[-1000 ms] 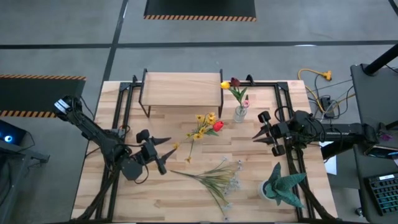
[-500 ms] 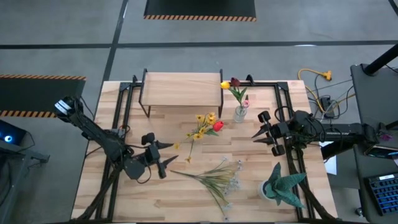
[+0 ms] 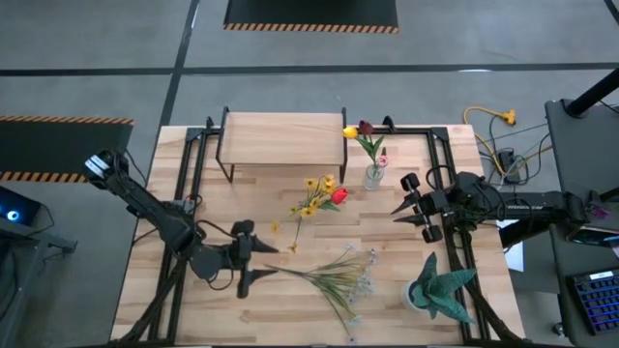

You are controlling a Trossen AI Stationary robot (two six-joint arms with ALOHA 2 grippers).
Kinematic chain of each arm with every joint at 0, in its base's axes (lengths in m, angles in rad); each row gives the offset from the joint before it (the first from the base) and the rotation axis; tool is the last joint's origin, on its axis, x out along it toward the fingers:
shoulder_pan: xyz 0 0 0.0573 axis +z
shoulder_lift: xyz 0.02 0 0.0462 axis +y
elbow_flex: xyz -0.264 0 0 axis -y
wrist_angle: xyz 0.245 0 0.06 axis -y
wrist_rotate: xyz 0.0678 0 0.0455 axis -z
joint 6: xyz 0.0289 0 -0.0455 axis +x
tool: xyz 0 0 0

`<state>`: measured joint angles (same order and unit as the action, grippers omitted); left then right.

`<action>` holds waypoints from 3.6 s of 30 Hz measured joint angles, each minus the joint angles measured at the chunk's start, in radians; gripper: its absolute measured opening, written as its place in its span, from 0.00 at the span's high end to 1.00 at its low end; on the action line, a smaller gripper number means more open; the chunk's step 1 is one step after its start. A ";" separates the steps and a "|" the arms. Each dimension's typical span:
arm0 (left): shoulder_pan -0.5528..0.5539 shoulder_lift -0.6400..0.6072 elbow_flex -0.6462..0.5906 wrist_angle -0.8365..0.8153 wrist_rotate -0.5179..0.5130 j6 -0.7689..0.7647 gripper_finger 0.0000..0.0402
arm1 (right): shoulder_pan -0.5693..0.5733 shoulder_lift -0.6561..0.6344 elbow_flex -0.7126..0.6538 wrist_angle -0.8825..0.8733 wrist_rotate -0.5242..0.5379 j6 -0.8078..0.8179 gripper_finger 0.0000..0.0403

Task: Pick and place flowers into a vace then onto a shelf
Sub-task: Put the white flowers into the top transparent vase

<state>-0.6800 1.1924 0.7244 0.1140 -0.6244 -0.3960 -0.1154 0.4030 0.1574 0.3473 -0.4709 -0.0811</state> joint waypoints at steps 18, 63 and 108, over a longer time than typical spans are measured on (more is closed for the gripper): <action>-0.020 0.388 0.274 -0.018 0.124 0.009 0.44 | 0.000 0.000 0.000 0.000 0.000 0.003 0.80; 0.165 0.750 0.410 -0.301 0.214 -0.102 0.47 | 0.000 0.000 0.000 -0.007 0.000 0.026 0.84; 0.131 0.484 0.488 0.335 -0.034 0.575 1.00 | 0.061 0.000 0.000 0.122 -0.009 -0.001 0.58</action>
<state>-0.5490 1.6769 1.2126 0.4487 -0.6580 0.1793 -0.0548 0.4030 0.1570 0.4691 -0.4801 -0.0818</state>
